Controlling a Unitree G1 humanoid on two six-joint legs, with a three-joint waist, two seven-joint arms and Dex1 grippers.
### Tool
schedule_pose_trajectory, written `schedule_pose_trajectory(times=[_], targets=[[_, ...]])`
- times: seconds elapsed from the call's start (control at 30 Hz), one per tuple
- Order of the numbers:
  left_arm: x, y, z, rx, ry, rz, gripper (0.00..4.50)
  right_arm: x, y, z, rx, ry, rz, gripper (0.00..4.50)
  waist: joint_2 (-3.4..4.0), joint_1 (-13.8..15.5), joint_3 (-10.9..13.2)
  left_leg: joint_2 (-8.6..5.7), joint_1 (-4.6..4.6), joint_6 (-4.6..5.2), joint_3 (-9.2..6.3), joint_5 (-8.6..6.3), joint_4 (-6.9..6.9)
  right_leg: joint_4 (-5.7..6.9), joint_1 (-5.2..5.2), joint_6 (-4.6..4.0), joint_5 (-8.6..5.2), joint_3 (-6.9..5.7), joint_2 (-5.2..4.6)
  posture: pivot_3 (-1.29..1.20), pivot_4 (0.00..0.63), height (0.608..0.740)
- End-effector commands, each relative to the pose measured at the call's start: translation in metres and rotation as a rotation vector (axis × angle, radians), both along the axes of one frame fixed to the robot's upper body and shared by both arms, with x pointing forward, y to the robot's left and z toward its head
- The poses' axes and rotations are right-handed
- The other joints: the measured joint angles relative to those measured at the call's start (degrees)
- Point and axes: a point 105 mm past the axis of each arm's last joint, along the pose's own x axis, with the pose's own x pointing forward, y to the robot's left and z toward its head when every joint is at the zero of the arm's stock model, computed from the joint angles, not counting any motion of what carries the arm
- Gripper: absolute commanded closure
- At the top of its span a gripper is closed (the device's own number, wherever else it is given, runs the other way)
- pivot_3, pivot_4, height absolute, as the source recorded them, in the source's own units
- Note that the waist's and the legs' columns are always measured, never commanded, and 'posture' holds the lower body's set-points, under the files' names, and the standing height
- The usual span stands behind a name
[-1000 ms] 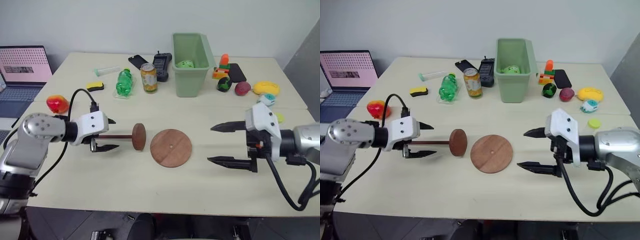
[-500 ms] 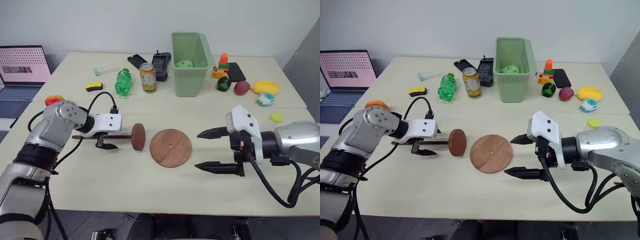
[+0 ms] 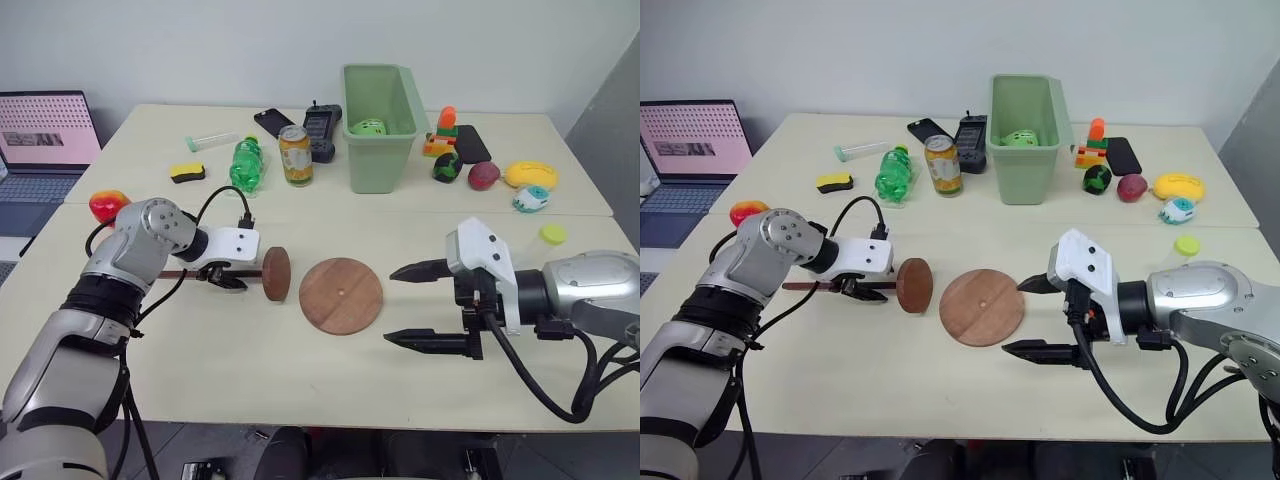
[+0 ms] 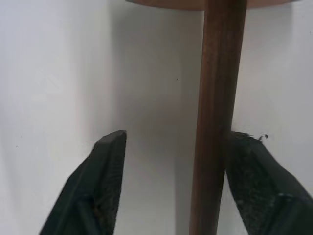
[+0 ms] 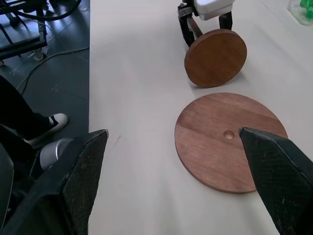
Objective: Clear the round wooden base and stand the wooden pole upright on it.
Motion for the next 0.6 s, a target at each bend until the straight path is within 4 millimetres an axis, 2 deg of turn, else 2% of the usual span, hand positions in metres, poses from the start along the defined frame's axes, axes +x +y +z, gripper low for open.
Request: schedule_pose_trajectory(times=[0.03, 0.33, 0.5, 0.6], targets=[[0.004, 0.002, 0.007, 0.025, -0.024, -0.008, 2.49, -0.004, 0.001, 0.004, 0.006, -0.025, 0.005, 0.00, 0.00, 0.0, 0.0, 0.00, 0.00, 0.00, -0.02, 0.00, 0.00, 0.00, 0.00, 0.00, 0.00, -0.02, 0.00, 0.00, 0.150, 0.740], [0.007, 0.000, 0.009, -0.010, -0.028, 0.012, 4.22, 0.000, 0.002, 0.008, 0.020, -0.048, 0.008, 0.00, 0.00, 0.0, 0.0, -0.01, 0.00, 0.00, -0.01, 0.00, 0.01, 0.00, 0.01, 0.00, 0.00, -0.01, 0.00, 0.00, 0.150, 0.740], [0.006, 0.001, 0.010, -0.019, -0.027, 0.019, 4.22, 0.001, 0.002, 0.011, 0.030, -0.064, 0.012, 0.00, 0.00, 0.0, 0.0, 0.00, 0.00, 0.00, -0.02, 0.00, 0.02, 0.01, 0.01, 0.00, 0.00, -0.01, 0.00, 0.00, 0.150, 0.740], [0.007, 0.004, 0.017, -0.052, -0.044, 0.045, 4.22, 0.001, 0.001, 0.012, 0.028, -0.065, 0.013, 0.00, 0.00, 0.0, 0.0, 0.00, 0.00, 0.00, -0.02, 0.00, 0.02, 0.01, 0.01, 0.00, 0.00, -0.01, -0.01, 0.00, 0.150, 0.740]])
